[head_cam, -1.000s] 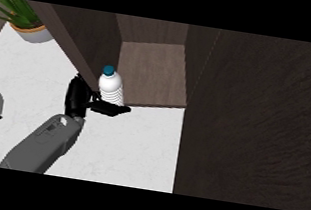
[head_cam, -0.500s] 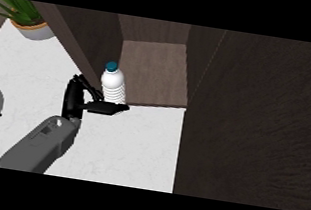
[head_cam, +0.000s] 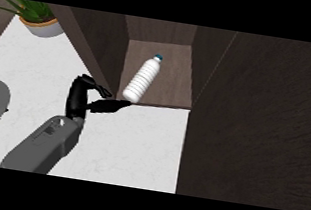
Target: Pick up the bottled water, place it into the cabinet and close the cabinet
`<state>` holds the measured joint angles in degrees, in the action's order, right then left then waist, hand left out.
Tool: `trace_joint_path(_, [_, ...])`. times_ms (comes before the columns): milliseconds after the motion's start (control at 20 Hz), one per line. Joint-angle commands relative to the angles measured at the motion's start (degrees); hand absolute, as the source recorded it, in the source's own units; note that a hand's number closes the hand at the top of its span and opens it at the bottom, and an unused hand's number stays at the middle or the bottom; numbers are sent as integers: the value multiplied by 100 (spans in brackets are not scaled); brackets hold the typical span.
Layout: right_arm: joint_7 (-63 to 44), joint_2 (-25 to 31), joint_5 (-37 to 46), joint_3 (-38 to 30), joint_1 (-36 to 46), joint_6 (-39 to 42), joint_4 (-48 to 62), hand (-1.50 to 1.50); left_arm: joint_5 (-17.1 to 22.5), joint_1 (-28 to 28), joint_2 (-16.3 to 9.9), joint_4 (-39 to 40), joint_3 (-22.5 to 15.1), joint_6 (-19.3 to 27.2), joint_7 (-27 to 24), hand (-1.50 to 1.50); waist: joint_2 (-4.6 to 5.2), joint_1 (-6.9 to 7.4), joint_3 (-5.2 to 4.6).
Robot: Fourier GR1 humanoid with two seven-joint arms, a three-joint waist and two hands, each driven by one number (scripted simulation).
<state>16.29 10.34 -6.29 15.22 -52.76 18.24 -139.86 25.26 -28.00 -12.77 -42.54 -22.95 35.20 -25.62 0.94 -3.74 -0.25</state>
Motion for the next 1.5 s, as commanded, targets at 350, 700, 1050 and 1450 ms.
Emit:
trace_joint_path(350, [-202,-68,-75,94,-75,-128,-192,-150,398,-708,918,-1102,-2,-932,-506,-150,-117,39,1])
trace_joint_path(700, [-242,-68,23,34,-123,-227,-227,-150,609,-181,1100,-1635,-240,-1647,-776,-150,-159,72,7])
trace_joint_path(1050, [-623,8,73,83,-259,-384,-714,-150,432,653,1094,-3040,-899,-1855,-593,-150,-132,392,23])
trace_joint_path(1450, [-169,901,855,342,-485,511,-688,150,676,1652,311,-4178,-889,-2252,-99,150,-138,373,20])
